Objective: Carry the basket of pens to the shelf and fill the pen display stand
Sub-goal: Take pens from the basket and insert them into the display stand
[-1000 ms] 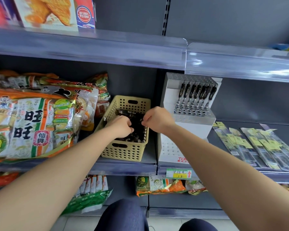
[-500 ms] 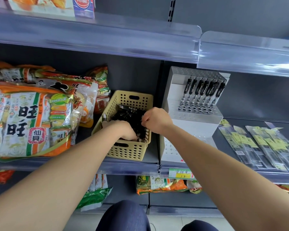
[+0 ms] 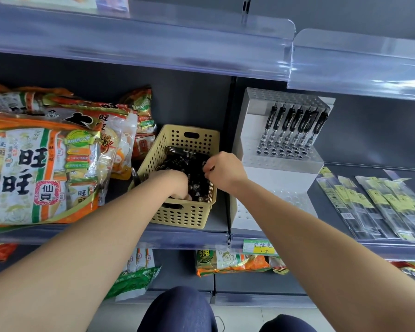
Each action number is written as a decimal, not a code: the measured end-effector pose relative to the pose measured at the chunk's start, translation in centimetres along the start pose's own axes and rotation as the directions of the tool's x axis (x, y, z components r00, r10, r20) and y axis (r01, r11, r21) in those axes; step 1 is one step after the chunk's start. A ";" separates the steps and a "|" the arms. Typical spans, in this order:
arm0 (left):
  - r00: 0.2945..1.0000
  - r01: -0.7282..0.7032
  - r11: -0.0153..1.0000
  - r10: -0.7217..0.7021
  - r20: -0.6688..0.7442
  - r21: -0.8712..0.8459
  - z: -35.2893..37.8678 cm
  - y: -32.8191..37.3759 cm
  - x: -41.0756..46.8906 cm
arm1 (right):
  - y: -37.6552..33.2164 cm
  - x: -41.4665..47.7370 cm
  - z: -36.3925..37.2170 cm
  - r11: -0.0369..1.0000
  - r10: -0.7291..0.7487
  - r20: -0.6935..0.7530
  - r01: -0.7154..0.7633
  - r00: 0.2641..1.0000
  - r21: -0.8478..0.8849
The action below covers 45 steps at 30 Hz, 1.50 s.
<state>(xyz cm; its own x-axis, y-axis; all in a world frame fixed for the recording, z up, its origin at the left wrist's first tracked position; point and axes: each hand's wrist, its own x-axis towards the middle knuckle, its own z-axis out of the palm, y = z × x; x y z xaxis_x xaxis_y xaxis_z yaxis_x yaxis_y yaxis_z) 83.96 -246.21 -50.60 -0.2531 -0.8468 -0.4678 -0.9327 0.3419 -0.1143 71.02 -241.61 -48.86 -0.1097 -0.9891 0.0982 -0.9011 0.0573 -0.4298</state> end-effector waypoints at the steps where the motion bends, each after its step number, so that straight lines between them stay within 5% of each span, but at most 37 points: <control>1: 1.000 -0.023 1.000 0.023 -0.020 -0.015 0.0 -0.1 0.1 | 0.0 -0.1 0.0 1.000 -0.004 -0.003 0.004 1.000 -0.001; 18: 0.841 -0.045 0.965 -0.103 -0.531 -0.259 -2.2 -3.5 -0.4 | -0.5 -0.3 -0.5 1.000 0.015 0.006 -0.015 1.000 0.019; 27: 0.779 -0.053 0.916 -0.211 -0.590 -0.397 -1.3 -3.1 -0.1 | -0.9 -0.1 0.5 0.997 0.058 -0.054 -0.055 0.997 0.060; 36: 0.806 -0.068 0.833 -0.278 -0.522 -0.549 -1.6 -2.8 -0.5 | -1.9 0.7 1.3 0.954 0.096 -0.115 -0.058 0.989 0.295; 40: 0.831 -0.120 0.727 -0.299 -0.469 -0.676 -1.7 -2.6 -0.2 | -2.1 1.8 1.5 0.793 0.229 -0.100 -0.126 0.968 0.596; 45: 0.878 -0.339 0.393 -0.193 -0.437 -0.855 -1.4 -2.2 -0.2 | -2.6 3.1 1.4 0.243 0.309 0.204 -0.285 0.929 0.927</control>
<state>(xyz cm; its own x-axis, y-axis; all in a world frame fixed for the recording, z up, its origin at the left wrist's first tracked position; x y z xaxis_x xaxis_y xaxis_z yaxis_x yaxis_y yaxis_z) 85.71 -247.41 -49.02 -0.1545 -0.9880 -0.0054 -0.5000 0.0734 0.8629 73.59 -244.99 -48.67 -0.2947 -0.9288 -0.2249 0.2011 0.1698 -0.9647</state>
